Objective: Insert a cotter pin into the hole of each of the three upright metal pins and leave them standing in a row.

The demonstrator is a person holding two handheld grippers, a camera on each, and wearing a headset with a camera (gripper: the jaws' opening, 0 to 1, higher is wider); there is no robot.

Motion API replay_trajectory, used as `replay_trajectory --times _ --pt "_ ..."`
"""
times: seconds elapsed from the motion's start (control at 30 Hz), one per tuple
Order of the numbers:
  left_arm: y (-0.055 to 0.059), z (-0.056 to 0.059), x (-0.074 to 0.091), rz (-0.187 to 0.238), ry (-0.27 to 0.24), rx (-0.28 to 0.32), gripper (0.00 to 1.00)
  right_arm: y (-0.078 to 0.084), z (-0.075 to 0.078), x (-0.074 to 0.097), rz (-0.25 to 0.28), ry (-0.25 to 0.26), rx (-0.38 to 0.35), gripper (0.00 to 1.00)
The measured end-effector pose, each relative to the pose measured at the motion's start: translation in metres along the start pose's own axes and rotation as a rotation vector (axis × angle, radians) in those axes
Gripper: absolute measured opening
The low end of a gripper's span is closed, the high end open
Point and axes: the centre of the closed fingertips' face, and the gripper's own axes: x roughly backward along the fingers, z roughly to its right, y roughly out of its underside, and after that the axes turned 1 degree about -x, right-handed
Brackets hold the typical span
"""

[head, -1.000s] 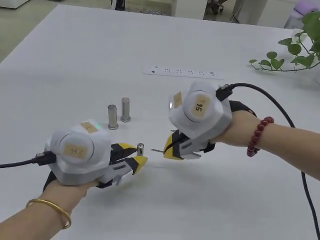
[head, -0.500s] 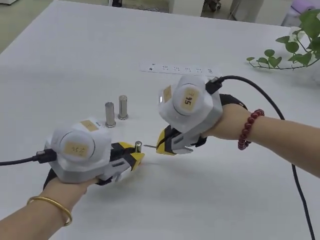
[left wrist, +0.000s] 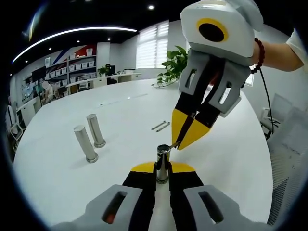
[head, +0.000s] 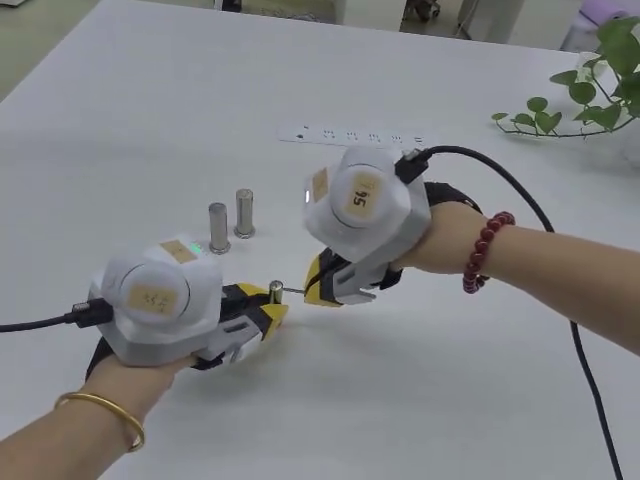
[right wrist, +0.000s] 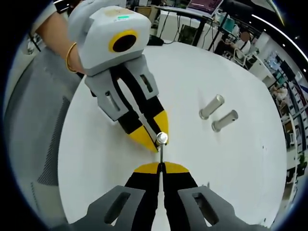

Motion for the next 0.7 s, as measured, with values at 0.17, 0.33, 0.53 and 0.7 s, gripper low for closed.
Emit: replay_trajectory --times 0.17,0.33,0.53,0.7 --pt "0.0 0.0 0.0 0.001 0.0 0.002 0.07 0.0 0.001 0.0 -0.02 0.002 0.021 0.02" --pt "-0.001 0.0 -0.001 0.006 0.003 0.003 0.07 -0.001 0.001 0.002 -0.026 0.006 0.034 0.02" --pt "0.0 0.001 -0.001 0.007 0.007 0.004 0.07 -0.006 0.0 0.003 -0.014 0.005 0.039 0.03" --pt "0.0 0.001 -0.001 0.011 0.008 0.013 0.07 -0.011 -0.001 0.001 0.003 0.0 0.02 0.03"
